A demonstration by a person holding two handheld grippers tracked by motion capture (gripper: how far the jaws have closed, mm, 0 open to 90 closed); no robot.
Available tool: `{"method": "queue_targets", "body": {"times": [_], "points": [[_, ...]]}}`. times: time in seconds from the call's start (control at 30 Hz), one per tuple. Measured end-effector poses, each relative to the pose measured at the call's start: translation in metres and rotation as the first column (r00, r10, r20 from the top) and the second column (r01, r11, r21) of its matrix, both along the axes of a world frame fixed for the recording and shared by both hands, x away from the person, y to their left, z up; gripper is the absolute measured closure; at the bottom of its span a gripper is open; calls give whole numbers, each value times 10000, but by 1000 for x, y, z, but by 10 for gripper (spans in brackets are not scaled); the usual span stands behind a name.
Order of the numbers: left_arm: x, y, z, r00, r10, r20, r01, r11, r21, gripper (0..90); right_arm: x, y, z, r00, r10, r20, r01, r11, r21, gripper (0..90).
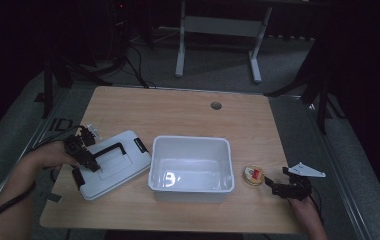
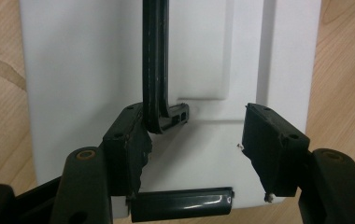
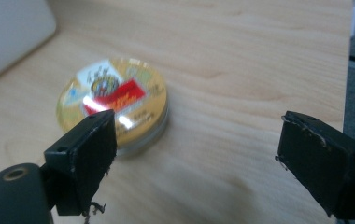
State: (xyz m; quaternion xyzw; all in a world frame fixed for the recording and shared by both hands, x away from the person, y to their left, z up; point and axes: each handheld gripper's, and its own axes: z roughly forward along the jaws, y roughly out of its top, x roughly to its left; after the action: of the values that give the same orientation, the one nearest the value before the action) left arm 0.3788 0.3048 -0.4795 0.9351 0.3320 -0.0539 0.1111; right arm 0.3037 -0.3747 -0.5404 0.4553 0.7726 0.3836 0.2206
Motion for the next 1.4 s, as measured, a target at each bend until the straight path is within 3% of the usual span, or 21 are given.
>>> {"method": "queue_targets", "body": {"times": [0.17, 0.3, 0.37, 0.4, 0.47, 0.5, 0.6, 0.63, 0.7, 0.77, 0.8, 0.83, 0.9, 0.97, 1.0, 1.03, 1.07, 1.17, 1.23, 1.37, 1.4], "points": [[1, 0, -1, 10000, 17, -29, -16, 9999, 166, 404, 3, -3, 9, 9923, 847, -906, -917, 9929, -763, 114], [0, 1, -1, 9999, 45, -109, -42, 9997, 229, 404, 6, -4, 17, 9734, 1587, -1651, -1835, 9719, -1477, 111], [-1, 1, 0, 10000, 5, -90, -3, 9998, 214, 404, 9, -3, 21, 9503, 2108, -2291, -2524, 9525, -1707, 111], [-1, 0, 0, 9999, -16, -102, 18, 9998, 200, 404, 9, -3, 21, 9503, 2108, -2291, -2524, 9525, -1707, 111], [-1, 0, 1, 9999, -68, -99, 71, 9995, 312, 404, 12, -1, 24, 9284, 2448, -2795, -2999, 9379, -1745, 111], [-2, -1, 1, 9999, -78, -116, 83, 9993, 360, 404, 15, 1, 27, 9092, 2678, -3187, -3363, 9237, -1833, 111], [-1, 0, 2, 9999, -62, -133, 66, 9993, 373, 404, 20, 5, 30, 8815, 2974, -3668, -3843, 9032, -1913, 113], [-1, 0, 2, 9999, -62, -133, 66, 9993, 373, 404, 20, 5, 30, 8815, 2974, -3668, -3843, 9032, -1913, 113], [-2, 1, 4, 9999, -37, -139, 42, 9995, 328, 404, 24, 10, 33, 8462, 3133, -4310, -4335, 8752, -2149, 114], [-2, 1, 5, 9998, -80, -161, 86, 9992, 386, 404, 26, 12, 34, 8366, 3158, -4476, -4477, 8650, -2266, 124], [-2, 1, 5, 9998, -76, -184, 83, 9991, 413, 404, 28, 17, 37, 8163, 3254, -4772, -4809, 8405, -2495, 128], [-2, 0, 5, 9998, -90, -201, 99, 9989, 461, 404, 28, 17, 37, 8163, 3254, -4772, -4809, 8405, -2495, 128], [-3, 0, 5, 9997, -138, -208, 148, 9987, 496, 404, 32, 21, 40, 8049, 3202, -4996, -5001, 8193, -2805, 128], [-3, 0, 4, 9995, -154, -263, 169, 9982, 569, 404, 37, 28, 44, 7907, 3090, -5285, -5261, 7843, -3287, 127], [-3, 0, 4, 9995, -154, -263, 169, 9982, 569, 404, 37, 28, 44, 7907, 3090, -5285, -5261, 7843, -3287, 127], [-3, 0, 3, 9994, -185, -295, 204, 9978, 637, 404, 40, 32, 45, 7776, 3113, -5463, -5502, 7575, -3514, 125], [-3, 0, 3, 9993, -176, -319, 196, 9976, 663, 404, 41, 35, 46, 7697, 3164, -5546, -5627, 7465, -3551, 120], [-3, 0, 2, 9989, -228, -402, 257, 9969, 742, 403, 45, 43, 47, 7433, 3282, -5829, -5945, 7236, -3507, 109], [-4, 0, 1, 9988, -192, -450, 226, 9968, 763, 404, 46, 46, 47, 7376, 3267, -5909, -6003, 7180, -3524, 109], [-4, 1, 2, 9990, -147, -425, 179, 9969, 764, 403, 54, 59, 46, 7166, 3235, -6179, -6333, 6730, -3821, 110], [-4, 1, 2, 9989, -151, -433, 185, 9968, 772, 403, 54, 59, 46, 7166, 3235, -6179, -6333, 6730, -3821, 110]]}}
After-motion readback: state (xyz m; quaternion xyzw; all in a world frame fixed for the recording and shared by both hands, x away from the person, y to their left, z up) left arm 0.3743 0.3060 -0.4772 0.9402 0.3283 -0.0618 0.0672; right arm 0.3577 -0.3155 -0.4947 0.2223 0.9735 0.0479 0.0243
